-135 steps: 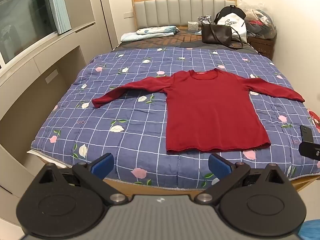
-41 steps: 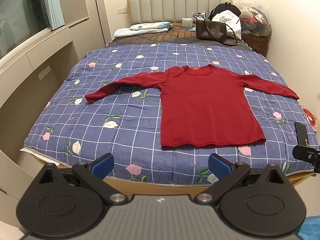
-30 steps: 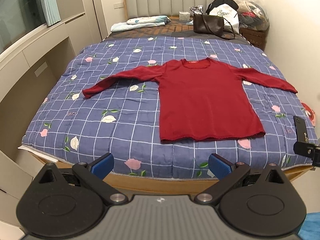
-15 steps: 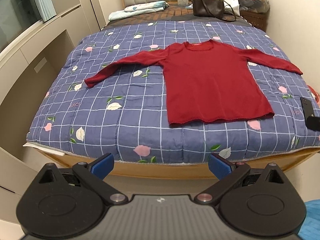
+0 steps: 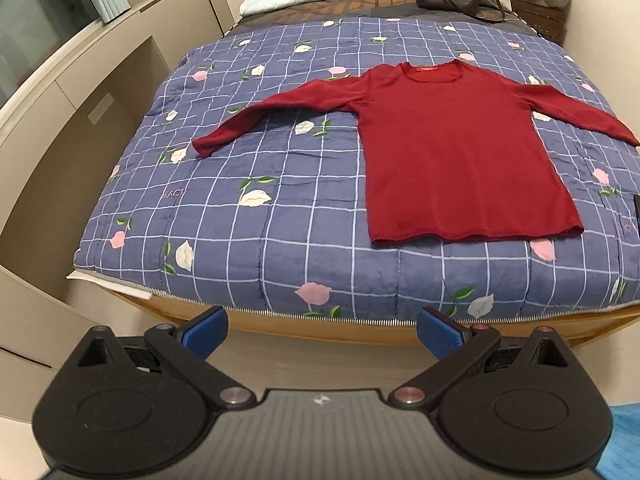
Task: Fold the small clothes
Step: 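Move the right gripper toward the cuff of the sleeve nearest it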
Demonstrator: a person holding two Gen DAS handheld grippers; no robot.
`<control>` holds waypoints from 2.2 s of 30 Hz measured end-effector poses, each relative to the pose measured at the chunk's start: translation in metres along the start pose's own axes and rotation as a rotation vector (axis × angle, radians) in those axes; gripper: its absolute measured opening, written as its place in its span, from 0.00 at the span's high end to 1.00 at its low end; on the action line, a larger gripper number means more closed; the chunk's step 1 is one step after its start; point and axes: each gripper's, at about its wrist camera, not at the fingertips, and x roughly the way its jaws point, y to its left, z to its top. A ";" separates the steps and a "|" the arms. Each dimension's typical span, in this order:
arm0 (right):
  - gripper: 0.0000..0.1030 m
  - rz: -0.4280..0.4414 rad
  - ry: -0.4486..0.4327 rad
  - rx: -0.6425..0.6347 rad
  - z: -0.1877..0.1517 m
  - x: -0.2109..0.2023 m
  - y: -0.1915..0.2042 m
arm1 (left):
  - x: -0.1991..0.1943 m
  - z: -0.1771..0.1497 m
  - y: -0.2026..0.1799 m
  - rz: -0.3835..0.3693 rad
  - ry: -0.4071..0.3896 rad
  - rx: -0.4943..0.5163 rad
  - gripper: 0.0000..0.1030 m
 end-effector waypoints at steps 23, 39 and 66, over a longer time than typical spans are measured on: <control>0.00 0.062 0.096 0.038 0.161 0.144 -0.110 | 0.048 0.184 -0.147 0.068 0.042 -0.011 0.00; 0.00 0.062 0.030 0.115 0.219 0.234 -0.246 | 0.068 0.286 -0.275 0.123 0.091 0.110 0.00; 0.08 0.063 0.093 0.789 0.241 0.433 -0.448 | 0.104 0.294 -0.317 0.174 0.246 0.054 0.00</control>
